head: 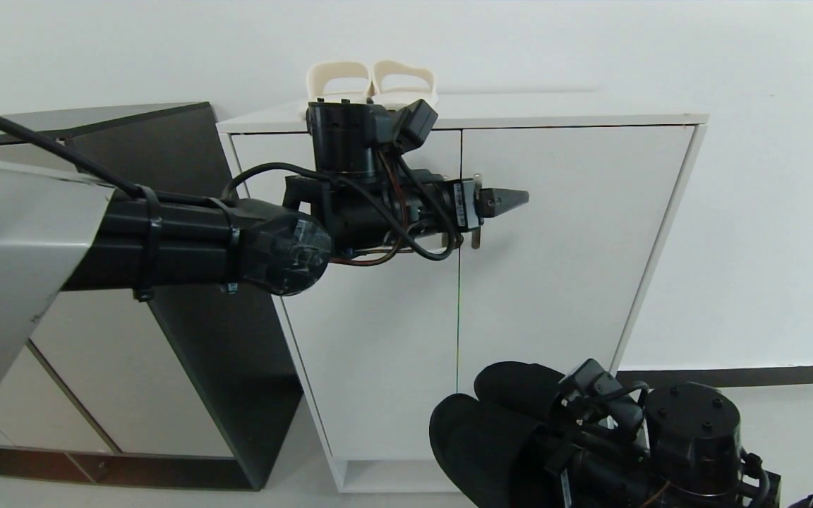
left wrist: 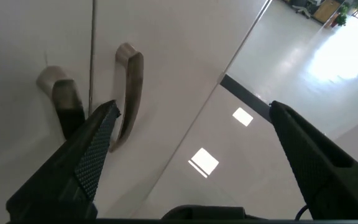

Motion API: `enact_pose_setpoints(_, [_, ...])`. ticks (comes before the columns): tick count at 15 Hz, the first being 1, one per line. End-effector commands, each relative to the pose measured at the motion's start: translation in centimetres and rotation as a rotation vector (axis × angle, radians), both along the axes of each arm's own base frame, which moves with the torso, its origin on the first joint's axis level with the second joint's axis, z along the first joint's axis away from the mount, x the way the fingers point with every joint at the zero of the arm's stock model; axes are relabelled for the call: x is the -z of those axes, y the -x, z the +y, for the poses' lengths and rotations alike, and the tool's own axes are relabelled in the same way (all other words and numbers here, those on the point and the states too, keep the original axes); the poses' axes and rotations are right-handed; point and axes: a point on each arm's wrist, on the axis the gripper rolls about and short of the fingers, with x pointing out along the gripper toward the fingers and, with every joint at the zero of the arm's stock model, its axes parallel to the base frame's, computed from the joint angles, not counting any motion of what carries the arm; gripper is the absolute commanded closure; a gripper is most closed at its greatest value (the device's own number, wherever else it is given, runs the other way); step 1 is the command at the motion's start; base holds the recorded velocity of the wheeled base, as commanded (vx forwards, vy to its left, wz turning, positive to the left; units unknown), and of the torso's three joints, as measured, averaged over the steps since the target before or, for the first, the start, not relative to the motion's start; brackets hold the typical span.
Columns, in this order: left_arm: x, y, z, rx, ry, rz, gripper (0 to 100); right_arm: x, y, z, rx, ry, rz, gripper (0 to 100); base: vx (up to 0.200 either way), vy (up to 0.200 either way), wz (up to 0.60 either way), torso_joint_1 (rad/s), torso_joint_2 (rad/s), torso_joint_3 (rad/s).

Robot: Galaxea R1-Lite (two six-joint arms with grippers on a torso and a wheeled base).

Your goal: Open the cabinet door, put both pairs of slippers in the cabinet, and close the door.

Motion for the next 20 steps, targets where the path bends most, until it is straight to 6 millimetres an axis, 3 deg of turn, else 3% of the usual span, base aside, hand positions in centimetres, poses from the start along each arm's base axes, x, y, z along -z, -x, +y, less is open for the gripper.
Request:
enact_pose_setpoints(1, [0.6,-1.1,-0.4,-0.013,-0.001,0.003,0,0.1,0.0,0.0,-0.001,0.006,0.004,100,0.0,0.0,0.0,0.0,0.0,0.0])
enact_pose_setpoints(6, [1.0,-1.5,-0.7,-0.01,-0.007,0.012,0,0.2,0.1,-0.1,-0.007,0.004,0.008,100,0.0,0.0,0.0,0.0,0.0,0.0])
enact_pose_setpoints(7, [0.8,-1.4,-0.7,-0.006,-0.005,0.008,100,0.3,0.3,-0.2,-0.035,-0.004,0.011,100,0.0,0.0,0.0,0.0,0.0,0.0])
enact_pose_setpoints(14, [0.2,0.2,0.2,0.003,-0.006,0.018,100,0.9,0.5,-0.3,-0.076,-0.019,0.015,100,0.0,0.0,0.0,0.0,0.0,0.0])
enact_pose_setpoints(17, [-0.7,2.6,1.4,0.025,-0.006,0.017,100,1.0,1.3,-0.8,-0.154,-0.055,0.007,100,0.0,0.0,0.0,0.0,0.0,0.0])
enact_pose_setpoints(20, [-0.8,5.3,1.4,0.08,0.009,-0.004,100,1.0,1.5,-1.0,-0.171,-0.057,0.007,100,0.0,0.0,0.0,0.0,0.0,0.0])
